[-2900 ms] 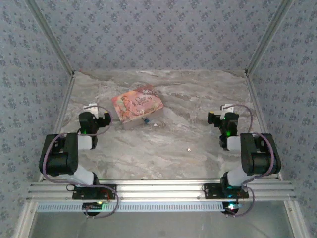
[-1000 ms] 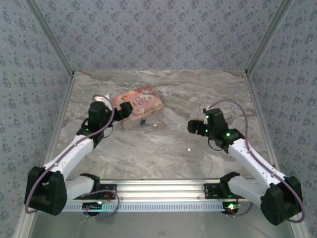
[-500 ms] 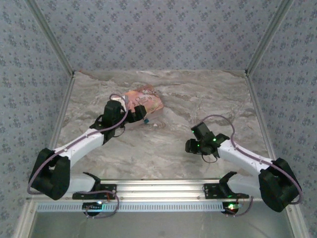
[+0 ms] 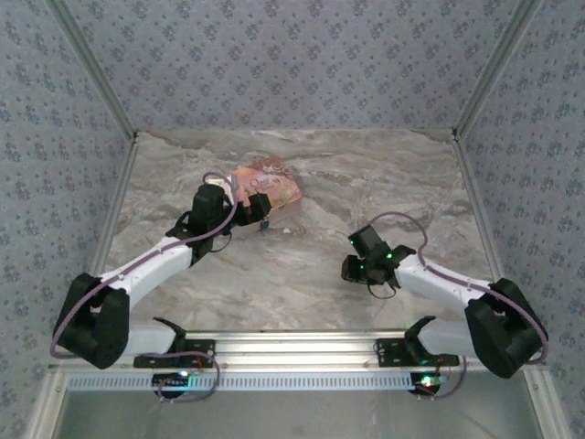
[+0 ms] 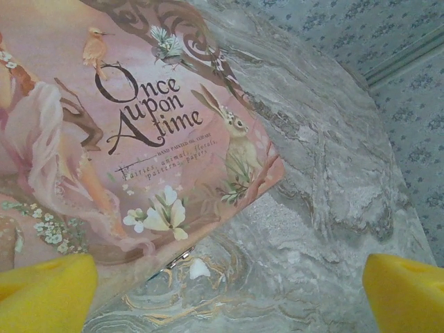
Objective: Unlock a padlock with a key
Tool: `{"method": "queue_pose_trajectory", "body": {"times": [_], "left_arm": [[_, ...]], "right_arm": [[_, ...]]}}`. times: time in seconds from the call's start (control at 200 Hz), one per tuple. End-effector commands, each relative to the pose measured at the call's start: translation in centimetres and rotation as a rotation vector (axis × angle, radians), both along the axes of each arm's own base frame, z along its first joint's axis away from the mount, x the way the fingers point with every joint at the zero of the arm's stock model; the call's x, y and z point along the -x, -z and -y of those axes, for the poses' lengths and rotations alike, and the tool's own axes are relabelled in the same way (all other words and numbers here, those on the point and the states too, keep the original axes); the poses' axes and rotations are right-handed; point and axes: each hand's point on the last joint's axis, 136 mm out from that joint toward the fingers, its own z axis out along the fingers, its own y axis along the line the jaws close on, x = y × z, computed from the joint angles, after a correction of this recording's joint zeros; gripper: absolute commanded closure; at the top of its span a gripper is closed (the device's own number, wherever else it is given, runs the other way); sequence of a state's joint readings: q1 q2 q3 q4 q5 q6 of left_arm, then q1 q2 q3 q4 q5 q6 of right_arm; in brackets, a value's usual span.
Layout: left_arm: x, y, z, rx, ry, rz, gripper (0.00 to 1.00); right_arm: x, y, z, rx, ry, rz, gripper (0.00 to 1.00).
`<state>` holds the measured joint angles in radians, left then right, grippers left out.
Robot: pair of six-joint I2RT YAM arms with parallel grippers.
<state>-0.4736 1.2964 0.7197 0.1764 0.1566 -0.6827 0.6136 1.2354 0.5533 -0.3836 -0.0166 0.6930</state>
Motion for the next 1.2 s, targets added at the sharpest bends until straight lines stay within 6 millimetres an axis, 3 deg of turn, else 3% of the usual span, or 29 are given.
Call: {"method": "queue_pose_trajectory", "body": {"times": [0.0,0.515,0.804,1.009,1.194], "left_arm": [[-0.6,-1.4,0.3,0.016,-0.008,0.034,0.02],[-0.5,-1.2,0.2,0.011,-0.012,0.027,0.02],[-0.3,-1.5,0.0,0.006,-0.013,0.031,0.02],[0.8,-4.7,1.8,0.042,0.124,0.115,0.06],[3.9,-9.9,5.5,0.171,0.414,0.257,0.15]], "right_arm": [[0.4,0.6,-0.1,0.001,0.009,-0.026,0.66],[1.0,1.6,-0.6,0.021,-0.006,-0.061,0.79],[0.5,0.6,-0.6,0.029,-0.030,-0.006,0.96],[-1.2,-3.2,-2.5,-0.057,-0.222,0.171,1.00],[-3.1,-10.5,-5.5,-0.271,-0.422,0.440,1.00]]}}
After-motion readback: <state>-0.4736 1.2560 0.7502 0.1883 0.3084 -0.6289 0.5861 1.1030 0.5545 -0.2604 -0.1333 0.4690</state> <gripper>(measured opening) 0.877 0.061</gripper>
